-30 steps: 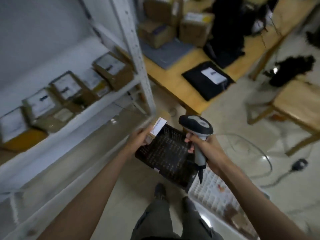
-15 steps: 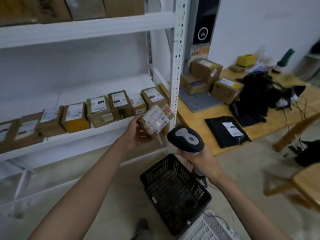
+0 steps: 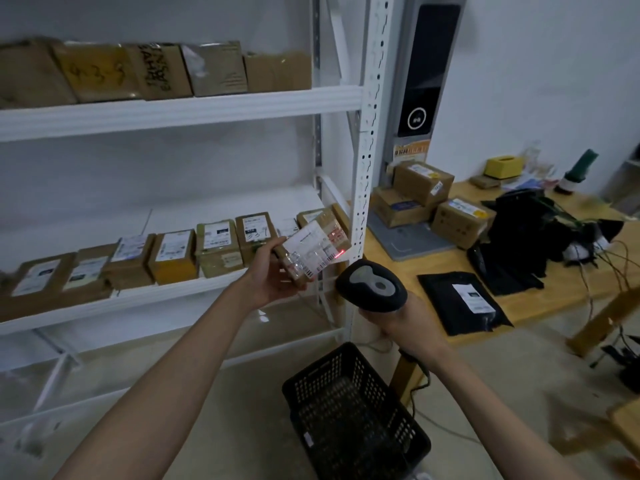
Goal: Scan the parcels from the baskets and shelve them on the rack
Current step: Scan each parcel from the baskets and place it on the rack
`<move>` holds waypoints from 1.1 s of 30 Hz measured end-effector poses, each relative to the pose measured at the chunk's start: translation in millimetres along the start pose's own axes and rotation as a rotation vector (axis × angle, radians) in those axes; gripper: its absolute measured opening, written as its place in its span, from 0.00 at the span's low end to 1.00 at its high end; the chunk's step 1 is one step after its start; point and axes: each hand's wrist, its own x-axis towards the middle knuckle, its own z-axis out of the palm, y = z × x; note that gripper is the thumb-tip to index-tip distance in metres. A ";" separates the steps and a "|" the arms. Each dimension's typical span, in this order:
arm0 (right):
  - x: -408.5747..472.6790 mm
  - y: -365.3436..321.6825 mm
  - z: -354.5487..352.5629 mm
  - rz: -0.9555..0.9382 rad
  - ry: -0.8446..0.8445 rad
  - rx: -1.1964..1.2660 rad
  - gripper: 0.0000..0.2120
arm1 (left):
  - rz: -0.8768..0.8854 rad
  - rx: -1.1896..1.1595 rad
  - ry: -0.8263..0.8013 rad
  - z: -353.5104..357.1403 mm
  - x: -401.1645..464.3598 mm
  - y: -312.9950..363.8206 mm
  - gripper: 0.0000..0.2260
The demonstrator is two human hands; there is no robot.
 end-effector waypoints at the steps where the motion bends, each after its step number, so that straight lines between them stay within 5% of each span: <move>1: 2.2 -3.2 -1.6 -0.011 0.017 0.032 0.08 | 0.009 0.008 0.005 0.6 -1.3 2.7 0.25; 12: 39.5 -47.4 -25.6 -0.109 0.006 0.198 0.05 | 0.164 -0.060 -0.130 23.0 -8.9 35.6 0.25; 17: 65.2 -69.2 -24.7 -0.105 0.084 0.434 0.15 | 0.230 -0.129 -0.287 36.4 -10.3 41.6 0.25; 24: 84.1 -89.8 -7.4 -0.130 0.151 0.505 0.17 | 0.288 -0.226 -0.360 58.7 -12.2 40.2 0.26; 27: 89.0 -97.6 -4.6 -0.135 0.193 0.521 0.21 | 0.427 -0.139 -0.304 64.1 -18.7 44.2 0.20; 33: 101.3 -109.4 -0.5 -0.132 0.285 0.567 0.24 | 0.745 0.243 0.069 71.0 -34.4 76.5 0.13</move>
